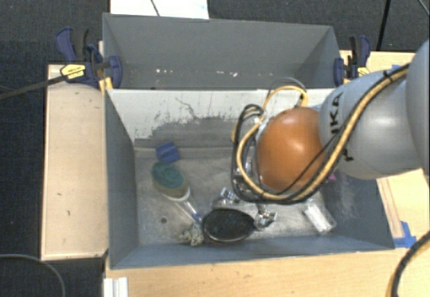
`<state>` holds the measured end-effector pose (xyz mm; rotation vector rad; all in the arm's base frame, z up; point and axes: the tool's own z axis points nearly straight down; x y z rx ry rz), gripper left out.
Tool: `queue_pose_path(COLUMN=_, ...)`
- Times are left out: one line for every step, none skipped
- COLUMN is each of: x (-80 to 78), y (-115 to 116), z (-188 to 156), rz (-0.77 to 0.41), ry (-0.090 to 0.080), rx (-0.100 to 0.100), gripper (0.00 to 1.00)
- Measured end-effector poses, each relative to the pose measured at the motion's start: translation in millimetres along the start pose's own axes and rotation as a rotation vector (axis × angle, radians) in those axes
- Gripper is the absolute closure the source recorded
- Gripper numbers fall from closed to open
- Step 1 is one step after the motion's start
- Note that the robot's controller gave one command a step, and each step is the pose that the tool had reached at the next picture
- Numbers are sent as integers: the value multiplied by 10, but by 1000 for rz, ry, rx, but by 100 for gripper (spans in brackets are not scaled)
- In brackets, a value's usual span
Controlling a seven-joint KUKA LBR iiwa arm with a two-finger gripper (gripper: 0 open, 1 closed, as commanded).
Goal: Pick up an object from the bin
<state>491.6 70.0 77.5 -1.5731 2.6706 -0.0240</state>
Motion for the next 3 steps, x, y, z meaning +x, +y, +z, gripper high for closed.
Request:
queue_pose_path(x=-368, y=291, z=52, rz=-67, ry=15, rx=-28, gripper=0)
queue_pose_path(x=-355, y=286, z=48, rz=-63, ry=16, rx=-29, gripper=100)
queue_pose_path(x=-275, y=137, z=-1360, rz=-124, ry=21, rx=-30, gripper=100)
